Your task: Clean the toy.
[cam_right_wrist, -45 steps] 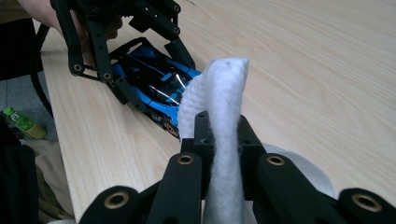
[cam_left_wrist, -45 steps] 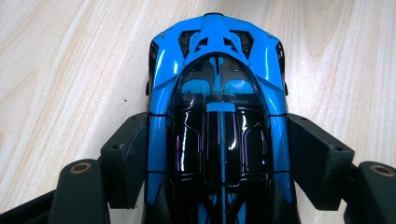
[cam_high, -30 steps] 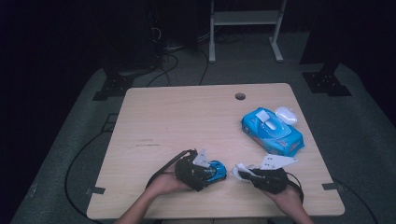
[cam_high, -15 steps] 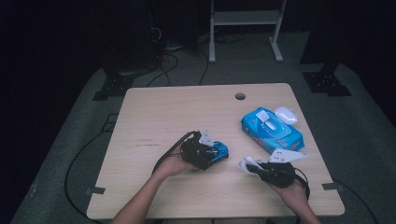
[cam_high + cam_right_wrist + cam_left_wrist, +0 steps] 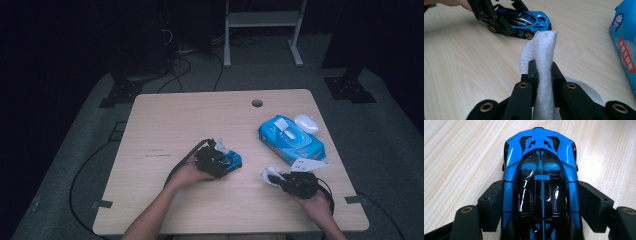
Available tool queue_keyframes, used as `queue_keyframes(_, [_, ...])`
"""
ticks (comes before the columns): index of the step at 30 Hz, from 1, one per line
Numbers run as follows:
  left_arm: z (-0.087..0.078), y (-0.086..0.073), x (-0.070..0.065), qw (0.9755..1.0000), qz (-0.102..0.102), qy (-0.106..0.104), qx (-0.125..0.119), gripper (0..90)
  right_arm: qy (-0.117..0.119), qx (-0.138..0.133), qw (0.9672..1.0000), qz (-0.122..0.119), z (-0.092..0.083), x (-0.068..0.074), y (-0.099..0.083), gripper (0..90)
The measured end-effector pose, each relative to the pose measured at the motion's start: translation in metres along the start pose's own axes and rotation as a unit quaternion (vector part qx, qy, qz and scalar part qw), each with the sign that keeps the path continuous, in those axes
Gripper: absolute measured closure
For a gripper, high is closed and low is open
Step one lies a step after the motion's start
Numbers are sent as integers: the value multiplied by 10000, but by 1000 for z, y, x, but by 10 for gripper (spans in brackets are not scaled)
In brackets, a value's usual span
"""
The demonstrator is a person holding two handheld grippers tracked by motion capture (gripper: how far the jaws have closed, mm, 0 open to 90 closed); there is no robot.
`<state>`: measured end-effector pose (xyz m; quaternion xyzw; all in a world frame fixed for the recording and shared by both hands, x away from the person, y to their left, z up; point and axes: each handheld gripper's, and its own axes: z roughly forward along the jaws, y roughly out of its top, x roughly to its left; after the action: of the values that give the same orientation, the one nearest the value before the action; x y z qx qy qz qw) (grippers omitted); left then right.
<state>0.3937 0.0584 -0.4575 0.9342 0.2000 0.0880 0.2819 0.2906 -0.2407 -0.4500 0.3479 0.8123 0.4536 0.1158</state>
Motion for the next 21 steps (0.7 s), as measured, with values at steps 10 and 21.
queue_keyframes(10, [-11,3,5,9994,-148,7,-303,158,-282,303,9991,-24,15,-11,-2,638])
queue_keyframes(21, [-31,-1,4,9985,-125,52,-530,139,-109,-74,9999,103,-5,-13,-1,483])
